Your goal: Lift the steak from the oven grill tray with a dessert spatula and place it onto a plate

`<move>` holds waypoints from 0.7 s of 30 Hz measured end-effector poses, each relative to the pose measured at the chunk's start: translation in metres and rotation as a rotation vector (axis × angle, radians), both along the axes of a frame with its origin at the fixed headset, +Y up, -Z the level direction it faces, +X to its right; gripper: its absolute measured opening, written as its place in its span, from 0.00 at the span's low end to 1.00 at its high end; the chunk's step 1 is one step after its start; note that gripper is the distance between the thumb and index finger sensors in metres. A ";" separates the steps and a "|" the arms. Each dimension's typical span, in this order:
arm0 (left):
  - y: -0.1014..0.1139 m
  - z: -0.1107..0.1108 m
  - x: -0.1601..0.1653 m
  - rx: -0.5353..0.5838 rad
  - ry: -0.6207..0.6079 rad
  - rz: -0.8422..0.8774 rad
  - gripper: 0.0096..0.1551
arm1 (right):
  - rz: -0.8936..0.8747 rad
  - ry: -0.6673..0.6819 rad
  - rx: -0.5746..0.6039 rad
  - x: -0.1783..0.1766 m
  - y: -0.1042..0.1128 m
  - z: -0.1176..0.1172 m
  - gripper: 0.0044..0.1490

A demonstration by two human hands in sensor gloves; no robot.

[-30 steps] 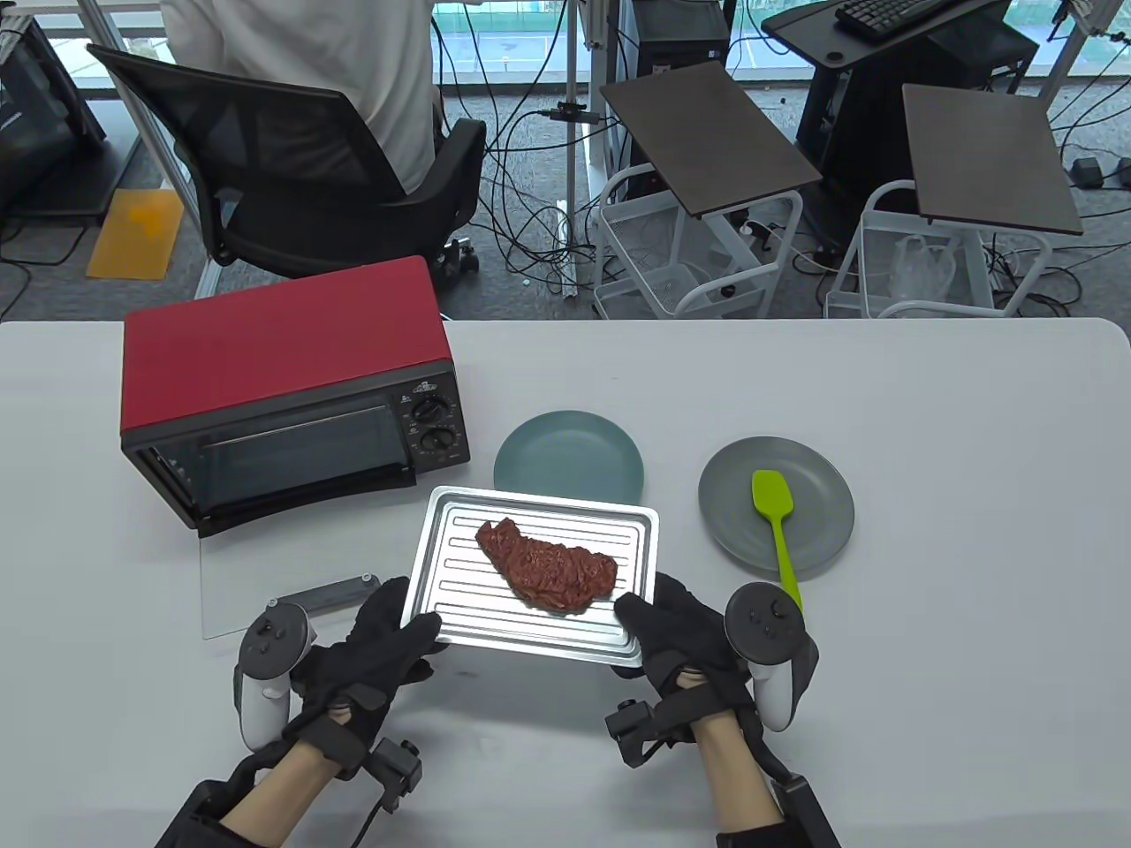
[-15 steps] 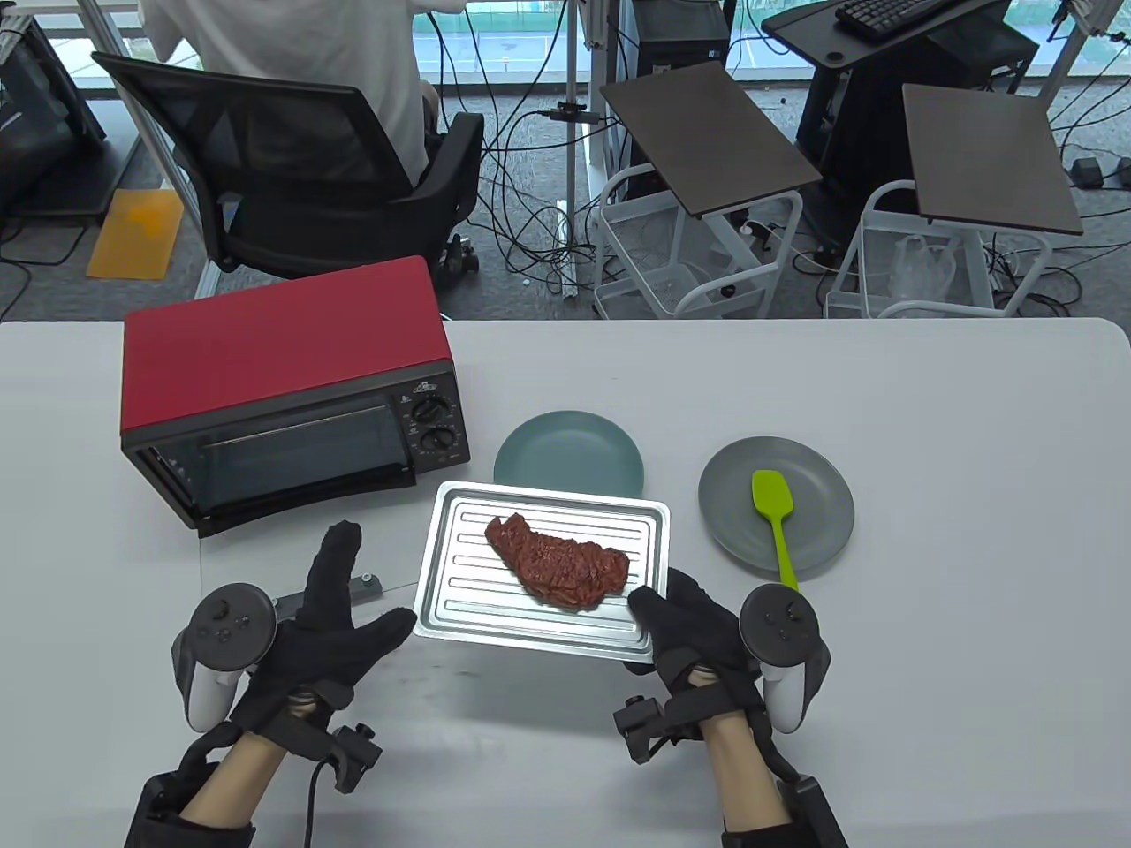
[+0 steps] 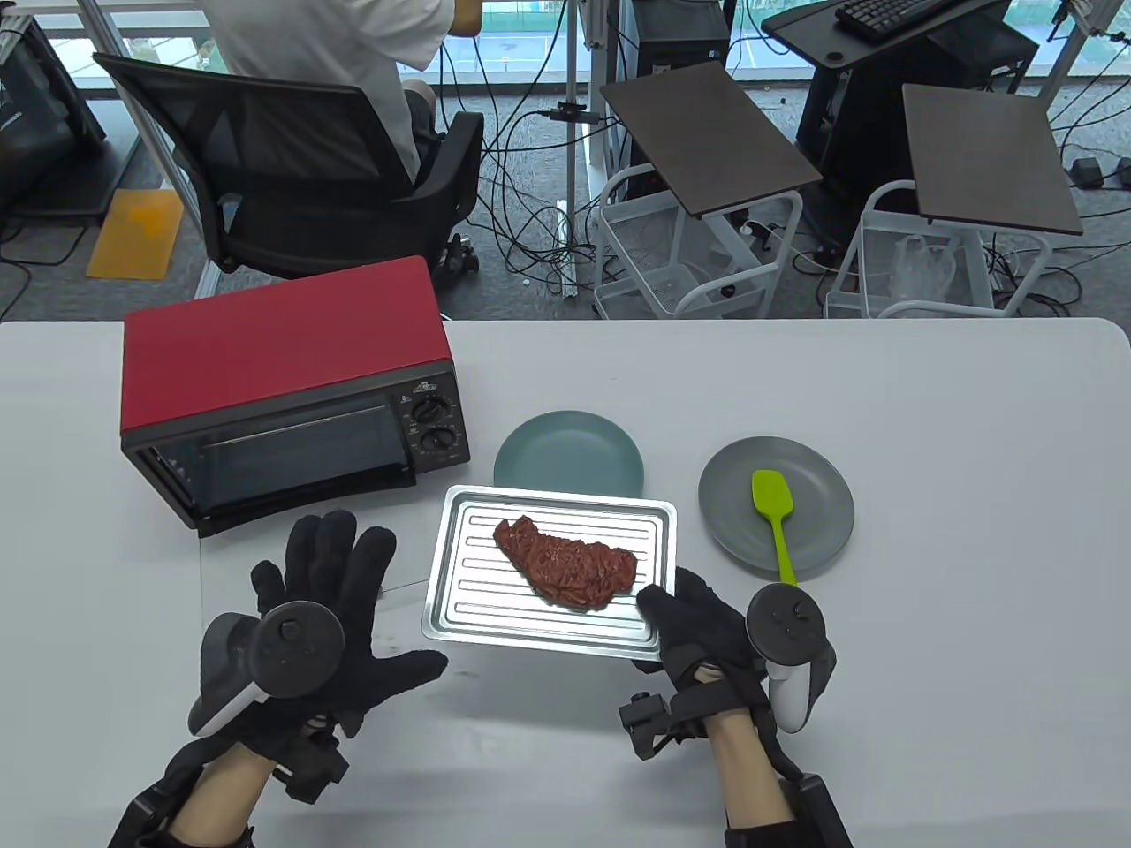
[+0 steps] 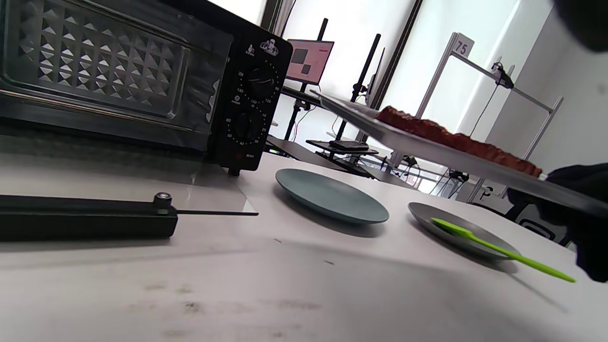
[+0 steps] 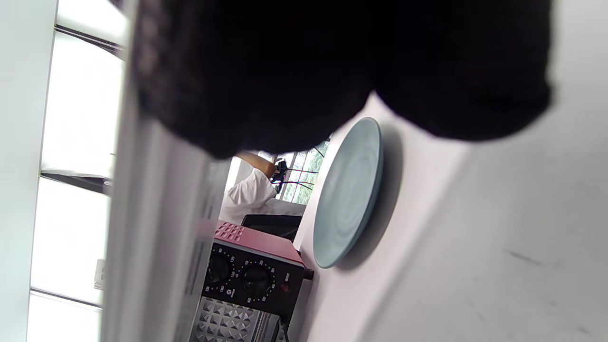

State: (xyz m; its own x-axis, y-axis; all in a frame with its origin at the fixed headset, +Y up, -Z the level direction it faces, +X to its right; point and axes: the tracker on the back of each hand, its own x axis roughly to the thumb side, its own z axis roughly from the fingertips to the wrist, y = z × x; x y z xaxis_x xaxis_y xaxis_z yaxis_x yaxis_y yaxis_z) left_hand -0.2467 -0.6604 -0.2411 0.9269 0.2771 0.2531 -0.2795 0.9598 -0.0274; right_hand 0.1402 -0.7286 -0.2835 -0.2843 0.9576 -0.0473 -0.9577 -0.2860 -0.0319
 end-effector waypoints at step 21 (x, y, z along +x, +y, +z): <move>-0.053 0.002 0.024 -0.075 0.002 -0.291 0.72 | 0.085 0.085 -0.208 0.012 -0.025 -0.010 0.27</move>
State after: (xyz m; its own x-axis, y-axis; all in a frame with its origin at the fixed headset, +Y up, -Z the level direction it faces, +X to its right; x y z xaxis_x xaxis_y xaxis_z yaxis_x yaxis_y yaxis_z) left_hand -0.2231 -0.7129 -0.2391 0.9706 0.0174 0.2402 0.0071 0.9949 -0.1006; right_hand 0.1522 -0.7540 -0.2933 -0.3750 0.9020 -0.2137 -0.9266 -0.3578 0.1158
